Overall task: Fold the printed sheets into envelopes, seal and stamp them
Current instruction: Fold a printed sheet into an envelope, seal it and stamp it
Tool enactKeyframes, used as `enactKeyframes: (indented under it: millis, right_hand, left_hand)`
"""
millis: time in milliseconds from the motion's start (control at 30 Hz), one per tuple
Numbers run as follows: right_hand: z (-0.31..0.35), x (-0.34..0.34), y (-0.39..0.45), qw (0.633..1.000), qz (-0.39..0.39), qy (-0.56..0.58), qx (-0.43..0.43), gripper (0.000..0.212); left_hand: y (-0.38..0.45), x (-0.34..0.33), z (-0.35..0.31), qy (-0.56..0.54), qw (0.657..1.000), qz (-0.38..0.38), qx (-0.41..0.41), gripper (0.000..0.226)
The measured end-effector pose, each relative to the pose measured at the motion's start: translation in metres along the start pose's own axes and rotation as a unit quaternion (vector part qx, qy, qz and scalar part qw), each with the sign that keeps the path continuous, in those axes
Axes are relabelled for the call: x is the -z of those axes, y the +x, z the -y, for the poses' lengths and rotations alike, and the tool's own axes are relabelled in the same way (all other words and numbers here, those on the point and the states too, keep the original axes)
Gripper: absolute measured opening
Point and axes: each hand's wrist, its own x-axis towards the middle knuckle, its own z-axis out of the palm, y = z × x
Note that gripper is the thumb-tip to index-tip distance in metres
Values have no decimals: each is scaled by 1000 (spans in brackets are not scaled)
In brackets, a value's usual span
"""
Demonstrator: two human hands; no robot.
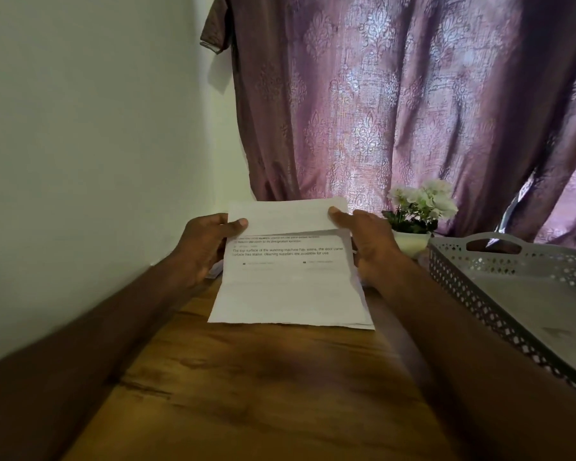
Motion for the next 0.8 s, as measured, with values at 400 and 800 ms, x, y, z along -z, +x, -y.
enactKeyframes:
  millis: [400,800]
  right_hand:
    - [-6,-4,-7,999,-9,0,34,22]
    - [-7,0,-2,999,-18,-2,33,19]
  left_hand:
    - [-4,-1,-8,37,998,-16,-42,49]
    - [2,4,-9,89,992,-30,-86,13]
